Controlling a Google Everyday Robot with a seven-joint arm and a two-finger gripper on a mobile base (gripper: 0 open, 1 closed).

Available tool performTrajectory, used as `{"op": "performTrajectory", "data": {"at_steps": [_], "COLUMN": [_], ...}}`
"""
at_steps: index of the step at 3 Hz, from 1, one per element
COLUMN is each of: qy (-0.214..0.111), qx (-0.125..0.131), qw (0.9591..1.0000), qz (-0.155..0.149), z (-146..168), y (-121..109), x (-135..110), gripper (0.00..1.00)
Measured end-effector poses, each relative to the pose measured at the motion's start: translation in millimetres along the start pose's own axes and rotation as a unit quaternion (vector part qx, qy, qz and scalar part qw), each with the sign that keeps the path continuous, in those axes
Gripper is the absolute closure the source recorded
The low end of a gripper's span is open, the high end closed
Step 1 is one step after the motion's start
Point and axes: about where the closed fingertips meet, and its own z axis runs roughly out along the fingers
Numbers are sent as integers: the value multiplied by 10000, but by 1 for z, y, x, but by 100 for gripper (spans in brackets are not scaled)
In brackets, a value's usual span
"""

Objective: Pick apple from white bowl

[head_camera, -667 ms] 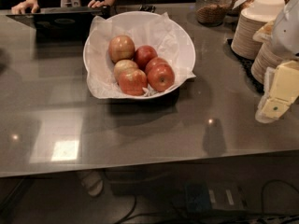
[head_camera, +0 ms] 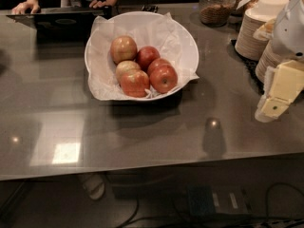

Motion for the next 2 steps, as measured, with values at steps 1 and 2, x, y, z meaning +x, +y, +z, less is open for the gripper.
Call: {"op": "performTrajectory", "data": {"at_steps": [1, 2], "qy": [-309, -687], "qx": [-58, -241], "qw": [9993, 9962], "qz": [-185, -473], "z": [16, 39], "y": [-12, -25], "x": [-19, -53], "gripper": [0, 0]}}
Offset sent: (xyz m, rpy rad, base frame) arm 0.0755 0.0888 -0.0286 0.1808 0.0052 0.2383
